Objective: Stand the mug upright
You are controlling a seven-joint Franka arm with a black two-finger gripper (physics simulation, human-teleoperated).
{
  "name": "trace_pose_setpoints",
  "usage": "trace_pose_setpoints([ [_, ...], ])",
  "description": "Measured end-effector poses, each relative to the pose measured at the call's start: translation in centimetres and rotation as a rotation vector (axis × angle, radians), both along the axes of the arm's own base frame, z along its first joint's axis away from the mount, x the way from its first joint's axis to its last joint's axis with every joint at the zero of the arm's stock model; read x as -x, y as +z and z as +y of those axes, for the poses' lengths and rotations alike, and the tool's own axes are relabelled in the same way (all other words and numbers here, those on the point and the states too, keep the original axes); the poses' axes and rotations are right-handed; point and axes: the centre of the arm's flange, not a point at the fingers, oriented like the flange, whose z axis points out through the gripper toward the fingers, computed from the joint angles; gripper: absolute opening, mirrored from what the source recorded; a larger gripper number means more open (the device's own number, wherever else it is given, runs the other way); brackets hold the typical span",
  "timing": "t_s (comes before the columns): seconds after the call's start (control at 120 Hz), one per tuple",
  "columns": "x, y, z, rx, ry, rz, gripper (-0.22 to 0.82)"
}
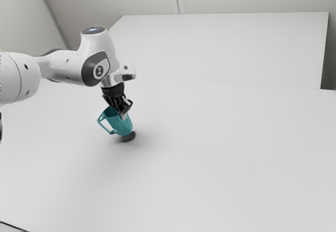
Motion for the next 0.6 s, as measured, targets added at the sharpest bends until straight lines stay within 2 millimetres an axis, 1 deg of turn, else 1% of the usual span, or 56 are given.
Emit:
trace_pose_setpoints([
  [0.083,-0.1,-1.2,0.1,-0.006,0.016,0.017,-0.18],
  [0.367,-0.3,-3.4,-0.5,-0.022,0.05,0.046,-0.18],
  [0.425,-0.4,-3.6,-0.5,-0.023,0.058,0.049,-0.16],
  [0.45,-0.4,-3.7,-0.5,-0.023,0.062,0.05,-0.12],
  [0.6,-0.4,-3.6,-1.0,-0.022,0.072,0.048,0.21],
])
